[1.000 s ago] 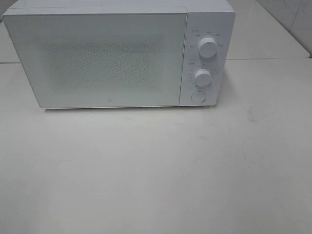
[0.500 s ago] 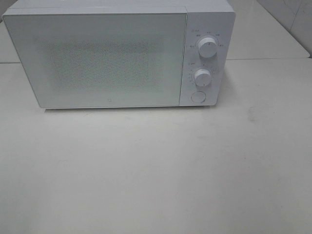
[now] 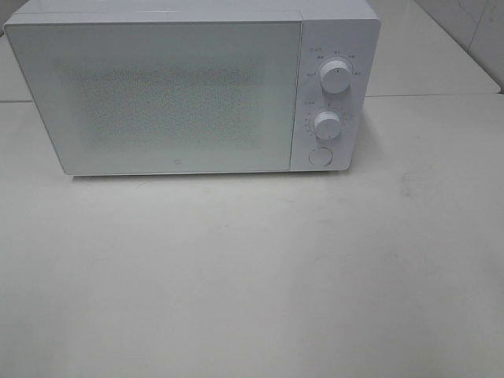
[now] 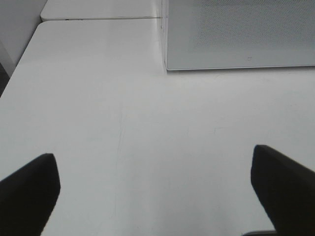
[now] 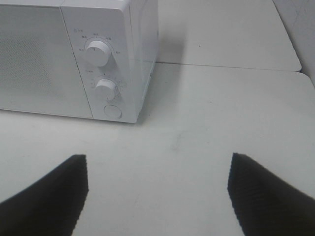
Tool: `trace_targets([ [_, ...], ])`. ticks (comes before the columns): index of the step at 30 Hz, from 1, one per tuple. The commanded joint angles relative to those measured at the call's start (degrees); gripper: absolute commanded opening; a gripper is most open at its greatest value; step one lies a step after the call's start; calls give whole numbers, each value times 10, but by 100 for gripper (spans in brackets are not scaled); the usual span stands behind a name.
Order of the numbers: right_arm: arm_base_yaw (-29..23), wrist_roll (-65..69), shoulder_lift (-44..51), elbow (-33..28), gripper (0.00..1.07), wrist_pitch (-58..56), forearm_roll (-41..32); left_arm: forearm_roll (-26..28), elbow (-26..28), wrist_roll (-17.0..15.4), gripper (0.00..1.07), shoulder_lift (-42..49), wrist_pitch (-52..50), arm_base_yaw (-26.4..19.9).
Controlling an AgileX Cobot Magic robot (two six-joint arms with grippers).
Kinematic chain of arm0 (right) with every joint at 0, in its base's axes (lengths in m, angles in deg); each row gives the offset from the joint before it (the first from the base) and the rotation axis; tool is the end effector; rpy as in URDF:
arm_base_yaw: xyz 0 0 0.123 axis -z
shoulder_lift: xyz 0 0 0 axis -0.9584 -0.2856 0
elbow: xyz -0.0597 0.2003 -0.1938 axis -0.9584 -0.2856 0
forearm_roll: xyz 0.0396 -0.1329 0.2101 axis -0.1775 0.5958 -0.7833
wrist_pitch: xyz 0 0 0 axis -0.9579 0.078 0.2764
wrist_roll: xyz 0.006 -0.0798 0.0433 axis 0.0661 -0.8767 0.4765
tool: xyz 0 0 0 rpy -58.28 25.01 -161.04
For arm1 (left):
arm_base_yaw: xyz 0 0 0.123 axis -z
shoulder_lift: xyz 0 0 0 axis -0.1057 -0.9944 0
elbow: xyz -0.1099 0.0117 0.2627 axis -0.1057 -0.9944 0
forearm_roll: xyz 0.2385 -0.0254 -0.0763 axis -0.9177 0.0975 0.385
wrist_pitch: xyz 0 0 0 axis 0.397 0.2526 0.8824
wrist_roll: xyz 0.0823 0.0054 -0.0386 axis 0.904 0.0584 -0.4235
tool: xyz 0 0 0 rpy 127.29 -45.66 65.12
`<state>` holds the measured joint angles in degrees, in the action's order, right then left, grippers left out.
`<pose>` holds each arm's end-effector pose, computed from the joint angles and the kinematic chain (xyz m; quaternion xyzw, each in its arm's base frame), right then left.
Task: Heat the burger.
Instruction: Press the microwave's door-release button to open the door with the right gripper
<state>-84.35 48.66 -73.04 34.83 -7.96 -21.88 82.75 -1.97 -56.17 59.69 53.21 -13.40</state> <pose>0.0776 0.0110 0.3154 -0.0518 0.8144 0.0474 0.5761 -0.0080 -0.0149 0.2812 0.0184 0.8511 -0.0105 0.5246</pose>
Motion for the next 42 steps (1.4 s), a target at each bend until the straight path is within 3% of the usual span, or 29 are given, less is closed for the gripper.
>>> trace_targets([
  [1, -2, 1, -40, 4, 76, 62, 5, 1, -2, -4, 98, 10, -9, 2],
  [16, -2, 1, -170, 1, 76, 222, 2, 1, -2, -4, 98, 10, -9, 2],
  [30, -2, 1, -272, -107, 76, 528, 1, 1, -2, -4, 98, 10, -9, 2],
  [34, -2, -6, -333, -140, 76, 662, -20, 1, -2, -4, 98, 10, -9, 2],
  [42, -2, -89, -436, -172, 76, 806, -107, 1, -2, -4, 98, 10, -9, 2],
])
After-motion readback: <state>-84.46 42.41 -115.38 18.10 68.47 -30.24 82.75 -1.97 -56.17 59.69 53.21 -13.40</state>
